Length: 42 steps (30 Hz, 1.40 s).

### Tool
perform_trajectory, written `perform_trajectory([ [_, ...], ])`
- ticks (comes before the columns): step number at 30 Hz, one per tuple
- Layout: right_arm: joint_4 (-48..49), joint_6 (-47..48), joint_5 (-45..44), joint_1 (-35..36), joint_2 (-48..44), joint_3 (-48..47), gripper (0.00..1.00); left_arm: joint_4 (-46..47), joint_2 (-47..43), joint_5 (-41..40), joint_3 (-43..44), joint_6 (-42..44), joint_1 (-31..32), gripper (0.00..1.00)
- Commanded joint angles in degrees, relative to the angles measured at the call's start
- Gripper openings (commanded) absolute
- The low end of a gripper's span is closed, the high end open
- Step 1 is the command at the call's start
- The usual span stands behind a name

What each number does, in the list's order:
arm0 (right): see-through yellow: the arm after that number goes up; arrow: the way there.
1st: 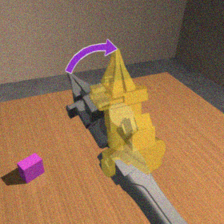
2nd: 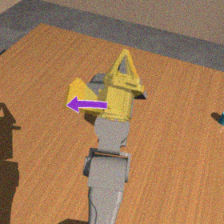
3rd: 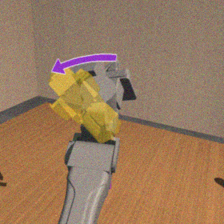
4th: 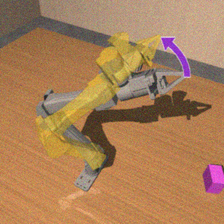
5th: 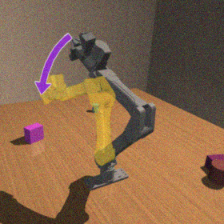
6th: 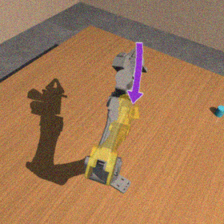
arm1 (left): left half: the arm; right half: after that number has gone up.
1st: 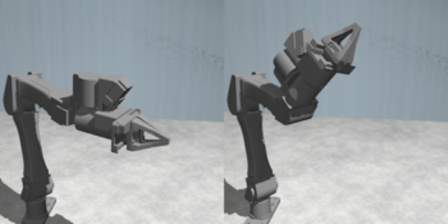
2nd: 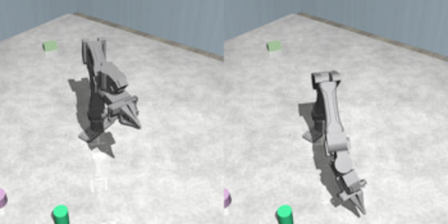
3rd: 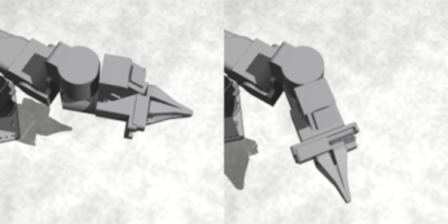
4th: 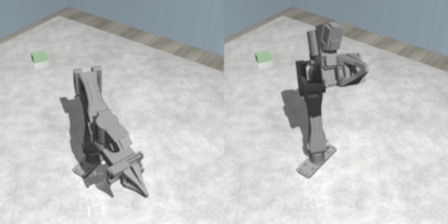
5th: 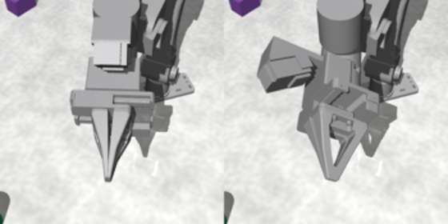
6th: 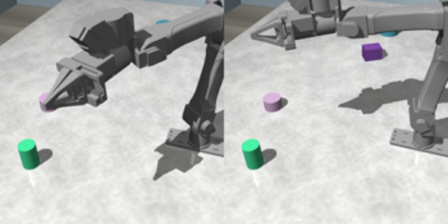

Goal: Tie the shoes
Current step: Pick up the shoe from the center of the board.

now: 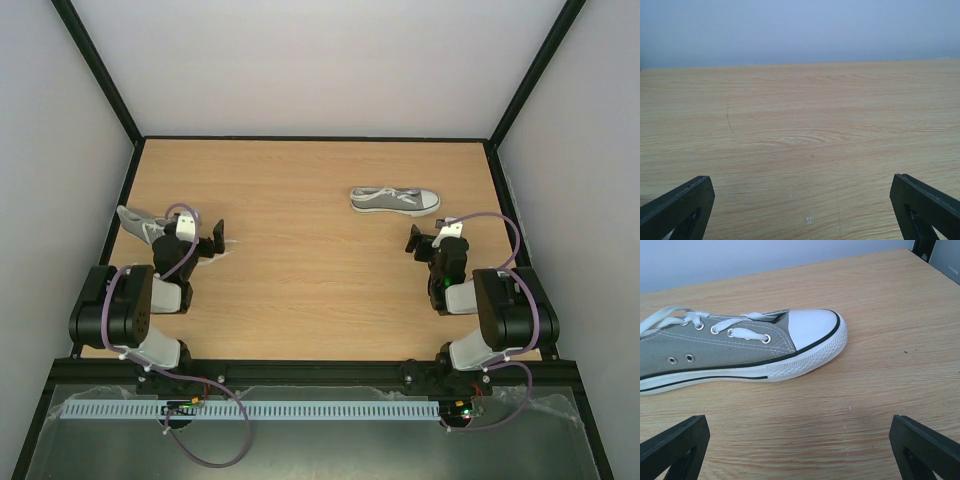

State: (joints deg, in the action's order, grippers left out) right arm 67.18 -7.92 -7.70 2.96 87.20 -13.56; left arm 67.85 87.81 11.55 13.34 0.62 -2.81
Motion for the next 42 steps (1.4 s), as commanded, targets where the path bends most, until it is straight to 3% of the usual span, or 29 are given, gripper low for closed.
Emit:
perform_trajectory([
  [1,2.7,0.6,-0.3,-0.2,-0.3,-0.2,0.99,3.9,-1.0,0.1,0.3,-0.3,-0.2,1.00],
  [4,2.2,0.6,0.1,-0.3,-0.1,-0.5,0.99,-1.4,-2.6,-0.3,2.2,-0.9,-0.5,0.99],
  [6,1.9,0.1,1.9,-1.3,-0.3,-0.6,0.99,-18.1,-4.1,2.0,10.4,-1.2,-1.6,0.99],
  [8,-0.1,0.1,2.0,-1.4,-0.8,-1.4,0.99,-37.3,-3.2,4.2,24.2,1.8,-2.3,1.00],
  [12,-28.5,-4.6,-3.7,-1.4,-5.0,-17.2,0.99,-62.3,-2.2,-0.4,39.7,3.5,-4.7,1.00],
  [16,-38.7,-9.1,1.7,-1.4,-10.2,-23.3,0.99,-75.5,-4.3,-5.2,45.7,2.1,-12.4,0.99],
  [20,-41.7,-13.1,9.0,-1.4,-16.7,-24.3,0.99,-77.1,-6.0,-17.1,42.8,1.5,-19.7,1.00],
  [22,-42.0,-13.9,14.3,-1.3,-19.4,-24.4,0.99,-75.5,-5.9,-18.5,40.2,1.6,-22.9,1.00],
  [26,-45.9,-13.7,19.9,-0.3,-22.1,-25.6,1.00,-75.2,0.7,-15.9,41.0,-1.1,-27.0,1.00],
  [29,-47.3,-13.1,21.1,0.2,-24.5,-24.6,1.00,-78.2,7.8,-11.2,45.9,-4.3,-27.7,1.00],
  [33,-48.3,-11.8,21.9,0.6,-28.1,-22.6,1.00,-75.7,11.1,-4.2,47.2,-7.7,-27.6,1.00],
  [42,-49.0,-10.7,22.1,0.7,-32.9,-20.0,1.00,-74.9,16.9,-4.1,47.5,-10.2,-27.4,0.98],
])
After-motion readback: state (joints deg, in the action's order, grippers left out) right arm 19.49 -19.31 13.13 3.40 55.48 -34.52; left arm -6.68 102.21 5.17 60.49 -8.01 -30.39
